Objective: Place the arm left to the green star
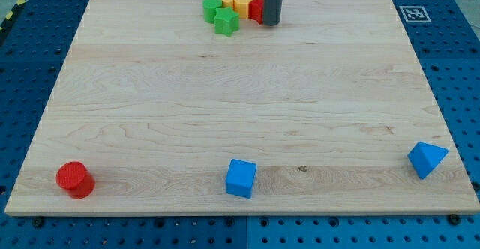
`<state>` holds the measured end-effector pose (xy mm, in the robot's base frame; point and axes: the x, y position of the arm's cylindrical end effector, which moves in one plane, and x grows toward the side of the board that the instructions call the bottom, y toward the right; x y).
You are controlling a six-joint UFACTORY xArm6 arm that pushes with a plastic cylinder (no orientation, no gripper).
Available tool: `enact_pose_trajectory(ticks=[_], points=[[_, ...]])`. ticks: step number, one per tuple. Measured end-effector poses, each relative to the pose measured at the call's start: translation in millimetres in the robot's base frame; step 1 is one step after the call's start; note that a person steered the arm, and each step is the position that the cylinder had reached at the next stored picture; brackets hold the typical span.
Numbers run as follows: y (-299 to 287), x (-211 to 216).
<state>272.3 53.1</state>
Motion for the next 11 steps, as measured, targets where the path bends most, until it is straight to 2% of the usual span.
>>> enact_pose_trajectory(ticks=[1, 2, 3, 4, 8, 10, 11], points=[[0.0, 10.5], [0.0, 44.9], [-21.2, 50.5], [-52.7, 50.4], [-115.8, 50.9], [-118.4, 50.9], [-118.4, 32.9]])
